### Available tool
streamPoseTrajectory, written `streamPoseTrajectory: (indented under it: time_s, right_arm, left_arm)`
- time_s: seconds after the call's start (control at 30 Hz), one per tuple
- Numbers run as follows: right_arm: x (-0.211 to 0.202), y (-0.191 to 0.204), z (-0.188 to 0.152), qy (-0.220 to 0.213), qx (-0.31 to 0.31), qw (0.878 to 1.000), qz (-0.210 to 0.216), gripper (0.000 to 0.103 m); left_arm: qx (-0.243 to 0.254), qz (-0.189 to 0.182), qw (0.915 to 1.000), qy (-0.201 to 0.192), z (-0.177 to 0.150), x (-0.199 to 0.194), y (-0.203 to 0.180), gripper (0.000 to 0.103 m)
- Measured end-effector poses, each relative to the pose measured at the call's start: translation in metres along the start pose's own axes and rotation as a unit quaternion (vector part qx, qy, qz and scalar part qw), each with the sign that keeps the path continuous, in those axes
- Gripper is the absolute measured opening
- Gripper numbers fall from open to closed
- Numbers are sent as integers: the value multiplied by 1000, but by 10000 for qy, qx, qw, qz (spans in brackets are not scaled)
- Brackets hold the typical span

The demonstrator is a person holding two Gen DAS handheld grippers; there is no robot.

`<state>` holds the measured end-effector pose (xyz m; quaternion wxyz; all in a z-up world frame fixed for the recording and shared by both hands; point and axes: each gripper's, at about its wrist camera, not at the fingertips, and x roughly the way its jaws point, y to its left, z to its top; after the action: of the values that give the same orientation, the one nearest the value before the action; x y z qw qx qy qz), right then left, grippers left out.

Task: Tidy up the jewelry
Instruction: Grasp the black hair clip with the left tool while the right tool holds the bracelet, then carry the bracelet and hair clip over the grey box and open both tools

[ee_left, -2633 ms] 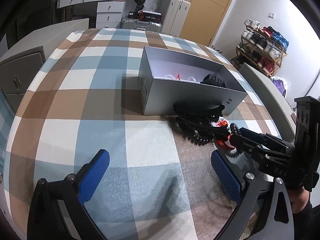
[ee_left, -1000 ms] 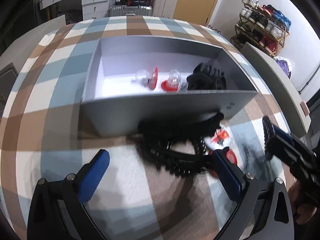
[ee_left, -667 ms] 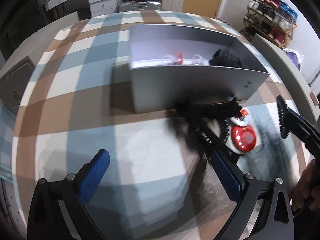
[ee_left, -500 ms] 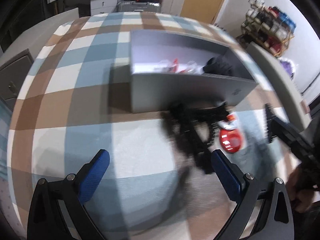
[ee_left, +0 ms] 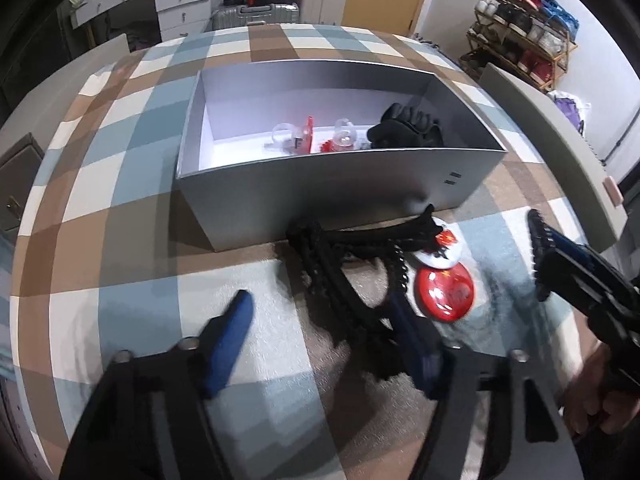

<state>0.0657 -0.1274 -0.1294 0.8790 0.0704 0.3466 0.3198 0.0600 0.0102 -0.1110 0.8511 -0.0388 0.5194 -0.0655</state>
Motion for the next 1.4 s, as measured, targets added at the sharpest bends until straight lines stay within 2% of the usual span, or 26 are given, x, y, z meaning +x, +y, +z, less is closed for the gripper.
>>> streamPoseTrajectory:
  time_s: [0.2, 0.27, 0.4, 0.47, 1.03, 1.23, 1.4]
  right_arm:
    - [0, 4, 1, -9, -61, 10000, 36, 49]
    - [1, 5, 1, 5, -66, 10000, 31, 49]
    - [-1, 7, 1, 9, -97, 10000, 20, 49]
    - [-2, 10, 1, 8, -128, 9999, 12, 49]
    - [-5, 35, 3, 2, -349, 9994, -1, 49]
    - [-6, 45, 10, -40, -427, 9991, 32, 49]
    - [-5, 48, 26, -134, -418, 9989, 171, 49]
  left_arm:
    - [195, -164, 9997, 45, -4, -4, -7, 26]
    - [247, -179, 9995, 55, -4, -5, -9, 21]
    - [335, -146, 9993, 43, -6, -6, -11, 19]
    - [332, -194, 9992, 50, -8, -7, -11, 11]
    - [243, -342, 9990, -123, -25, -25, 4, 11]
    - [245, -370, 9981, -416, -20, -45, 10, 11]
    - [329, -400, 9957, -769, 1, -61, 15, 11]
